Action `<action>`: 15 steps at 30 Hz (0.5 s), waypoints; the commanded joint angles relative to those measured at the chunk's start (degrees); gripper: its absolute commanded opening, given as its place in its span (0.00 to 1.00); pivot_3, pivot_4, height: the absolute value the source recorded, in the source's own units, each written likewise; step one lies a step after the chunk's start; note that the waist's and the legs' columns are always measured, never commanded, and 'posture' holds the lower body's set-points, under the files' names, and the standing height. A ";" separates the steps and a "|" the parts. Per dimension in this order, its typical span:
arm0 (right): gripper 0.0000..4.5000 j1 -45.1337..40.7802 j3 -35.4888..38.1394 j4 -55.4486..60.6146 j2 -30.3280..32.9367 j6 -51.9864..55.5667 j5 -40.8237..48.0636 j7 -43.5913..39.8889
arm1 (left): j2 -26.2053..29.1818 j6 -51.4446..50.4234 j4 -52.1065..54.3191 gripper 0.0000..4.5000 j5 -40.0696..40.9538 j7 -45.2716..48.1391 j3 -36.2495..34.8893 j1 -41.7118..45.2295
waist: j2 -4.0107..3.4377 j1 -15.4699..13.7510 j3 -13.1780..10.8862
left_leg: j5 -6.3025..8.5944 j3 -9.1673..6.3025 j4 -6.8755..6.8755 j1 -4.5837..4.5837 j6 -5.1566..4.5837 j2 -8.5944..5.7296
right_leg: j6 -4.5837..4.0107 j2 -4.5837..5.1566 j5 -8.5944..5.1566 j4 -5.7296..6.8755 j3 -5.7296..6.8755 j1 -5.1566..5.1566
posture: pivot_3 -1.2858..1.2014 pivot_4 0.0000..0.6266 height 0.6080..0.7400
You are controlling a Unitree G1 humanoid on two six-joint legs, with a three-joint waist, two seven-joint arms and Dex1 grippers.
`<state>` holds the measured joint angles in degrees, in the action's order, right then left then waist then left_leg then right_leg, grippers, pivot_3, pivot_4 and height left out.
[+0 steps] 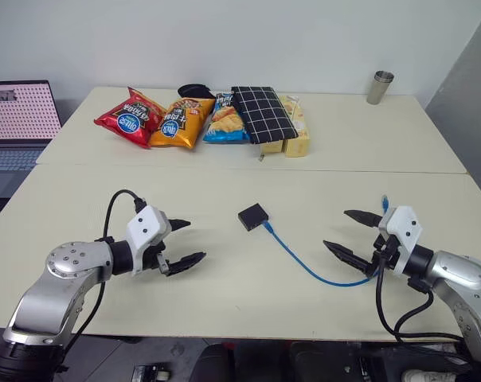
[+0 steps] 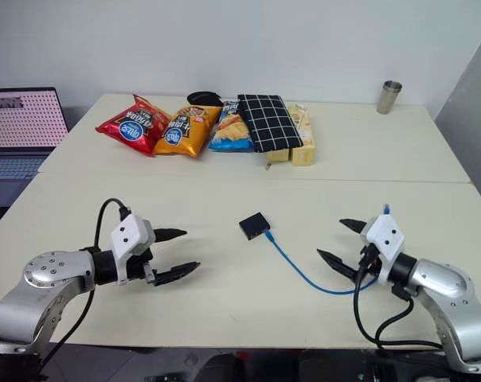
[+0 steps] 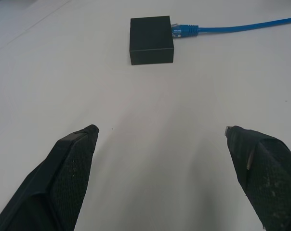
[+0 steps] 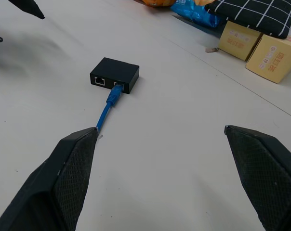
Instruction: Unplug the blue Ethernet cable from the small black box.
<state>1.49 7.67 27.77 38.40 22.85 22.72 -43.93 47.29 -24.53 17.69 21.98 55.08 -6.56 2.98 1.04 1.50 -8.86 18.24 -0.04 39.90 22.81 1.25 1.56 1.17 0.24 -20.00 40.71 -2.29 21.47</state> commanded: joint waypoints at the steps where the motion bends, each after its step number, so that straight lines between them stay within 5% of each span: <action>1: 0.99 -0.82 0.31 0.78 0.60 -0.60 0.17 -0.27 | 0.46 0.80 2.58 1.00 1.80 1.10 -1.86 -0.30 | 0.00 0.01 0.00 | 0.00 0.00 0.00 0.00 0.00 0.00 | 0.00 0.00 0.00 0.00 0.00 0.00 | 0.52 0.24 1.00; 15: 0.99 -1.29 -2.57 1.89 -0.72 0.26 -0.56 1.66 | 0.68 0.57 5.28 1.00 0.44 0.67 -0.67 -2.59 | 0.00 0.00 0.00 | 0.00 0.00 0.00 0.00 -0.01 0.00 | 0.00 0.00 0.00 -0.02 -0.01 0.00 | 0.52 0.24 1.00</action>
<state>1.07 5.27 27.77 38.04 22.95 22.06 -43.28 47.35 -23.54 20.62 22.52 56.64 -6.88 0.26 1.04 1.50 -8.86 18.25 -0.04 39.90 22.81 1.24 1.56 1.17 0.24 -20.00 40.69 -2.30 21.46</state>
